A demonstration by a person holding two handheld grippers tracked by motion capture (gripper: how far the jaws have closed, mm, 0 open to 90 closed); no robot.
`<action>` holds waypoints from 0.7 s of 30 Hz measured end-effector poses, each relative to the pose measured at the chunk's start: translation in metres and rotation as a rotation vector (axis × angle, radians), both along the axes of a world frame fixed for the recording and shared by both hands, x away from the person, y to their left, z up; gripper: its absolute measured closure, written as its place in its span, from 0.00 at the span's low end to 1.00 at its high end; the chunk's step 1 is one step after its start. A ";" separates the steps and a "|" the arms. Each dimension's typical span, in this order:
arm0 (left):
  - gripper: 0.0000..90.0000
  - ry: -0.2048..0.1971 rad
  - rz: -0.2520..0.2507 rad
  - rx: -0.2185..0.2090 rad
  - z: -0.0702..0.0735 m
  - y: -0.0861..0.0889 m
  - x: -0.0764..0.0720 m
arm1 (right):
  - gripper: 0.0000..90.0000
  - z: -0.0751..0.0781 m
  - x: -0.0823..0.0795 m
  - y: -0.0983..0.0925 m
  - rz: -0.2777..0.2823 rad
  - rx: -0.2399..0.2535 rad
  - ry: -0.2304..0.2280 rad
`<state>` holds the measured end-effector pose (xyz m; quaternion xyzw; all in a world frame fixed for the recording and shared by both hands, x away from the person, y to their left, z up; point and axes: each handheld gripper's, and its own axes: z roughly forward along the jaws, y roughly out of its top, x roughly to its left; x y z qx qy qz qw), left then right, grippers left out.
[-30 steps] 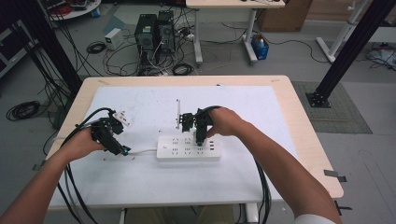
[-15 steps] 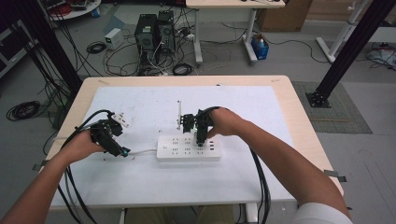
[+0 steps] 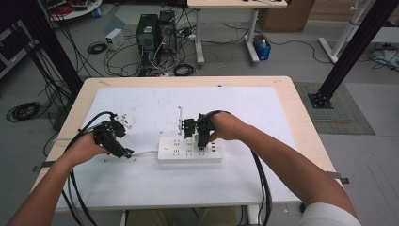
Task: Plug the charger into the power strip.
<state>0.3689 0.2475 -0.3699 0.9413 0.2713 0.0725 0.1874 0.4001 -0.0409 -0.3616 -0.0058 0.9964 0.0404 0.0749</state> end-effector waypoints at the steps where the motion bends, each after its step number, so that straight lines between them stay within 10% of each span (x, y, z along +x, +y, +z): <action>1: 0.20 -0.002 -0.003 0.000 0.000 0.000 0.000 | 0.70 0.000 0.000 -0.001 -0.002 0.005 0.001; 16: 0.20 -0.002 0.005 -0.001 -0.001 0.002 0.002 | 0.70 -0.002 0.024 -0.008 -0.026 0.071 0.149; 21: 0.20 -0.004 0.005 -0.003 -0.002 0.002 0.004 | 0.70 -0.005 0.012 -0.018 -0.025 0.148 0.077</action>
